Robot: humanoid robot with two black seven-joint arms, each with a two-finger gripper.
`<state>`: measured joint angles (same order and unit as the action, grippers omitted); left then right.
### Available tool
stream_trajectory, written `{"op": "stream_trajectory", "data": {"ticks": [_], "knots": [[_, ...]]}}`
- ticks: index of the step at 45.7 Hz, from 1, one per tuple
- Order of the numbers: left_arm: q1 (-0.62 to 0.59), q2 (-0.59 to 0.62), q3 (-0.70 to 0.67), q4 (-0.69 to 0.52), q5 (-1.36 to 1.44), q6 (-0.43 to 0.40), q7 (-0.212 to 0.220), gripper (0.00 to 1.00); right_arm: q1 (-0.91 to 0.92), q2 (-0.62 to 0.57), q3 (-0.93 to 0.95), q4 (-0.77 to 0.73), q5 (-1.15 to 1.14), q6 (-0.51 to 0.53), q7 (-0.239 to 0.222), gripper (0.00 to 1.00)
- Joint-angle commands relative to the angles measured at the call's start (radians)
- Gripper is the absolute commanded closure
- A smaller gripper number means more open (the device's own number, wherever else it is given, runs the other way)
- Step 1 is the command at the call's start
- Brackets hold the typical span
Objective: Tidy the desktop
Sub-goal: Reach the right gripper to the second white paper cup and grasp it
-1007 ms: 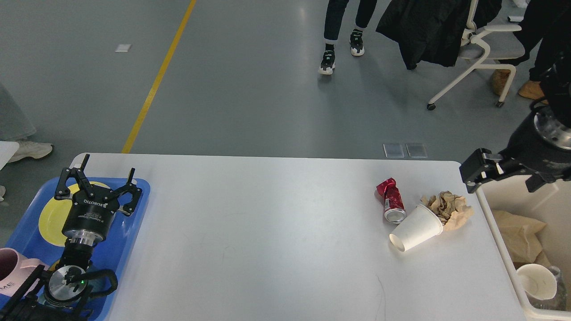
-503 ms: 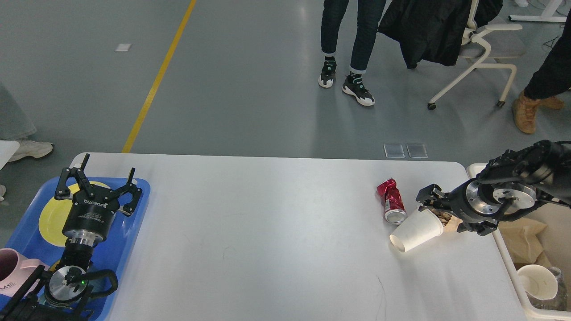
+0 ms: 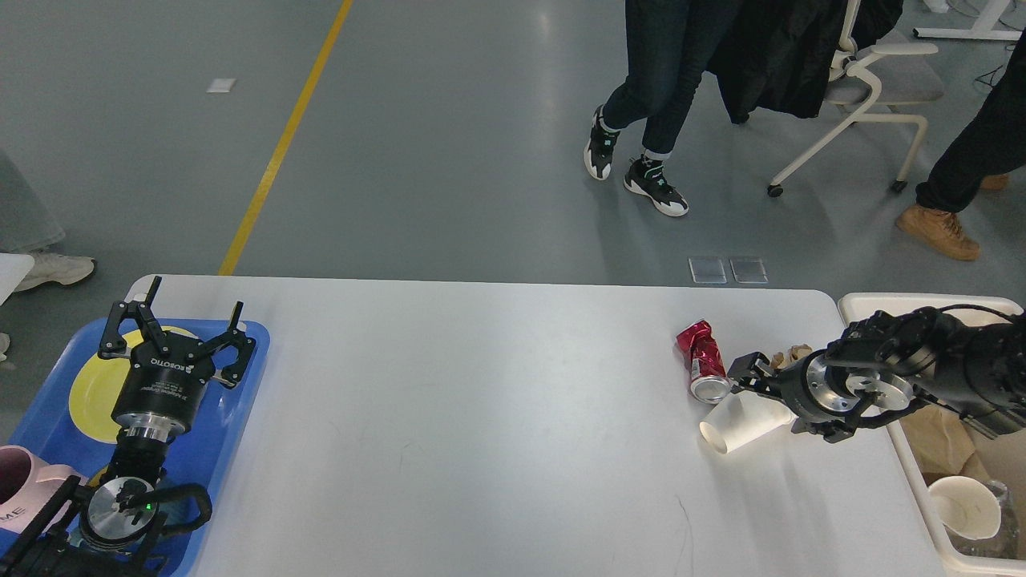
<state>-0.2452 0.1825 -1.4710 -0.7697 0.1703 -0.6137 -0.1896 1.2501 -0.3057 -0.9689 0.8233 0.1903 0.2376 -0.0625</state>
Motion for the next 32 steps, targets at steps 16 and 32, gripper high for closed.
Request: {"op": "stream_trajectory", "data": {"ticks": [16, 32], "knots": [[0.0, 0.0, 0.0, 0.0, 0.0, 0.0, -0.001, 0.04, -0.067, 0.025, 0.041, -0.053, 0.006, -0.057, 0.001, 0.0], [0.0, 0.0, 0.0, 0.0, 0.0, 0.0, -0.001, 0.04, -0.164, 0.043, 0.104, -0.174, 0.0, -0.063, 0.001, 0.0]]}}
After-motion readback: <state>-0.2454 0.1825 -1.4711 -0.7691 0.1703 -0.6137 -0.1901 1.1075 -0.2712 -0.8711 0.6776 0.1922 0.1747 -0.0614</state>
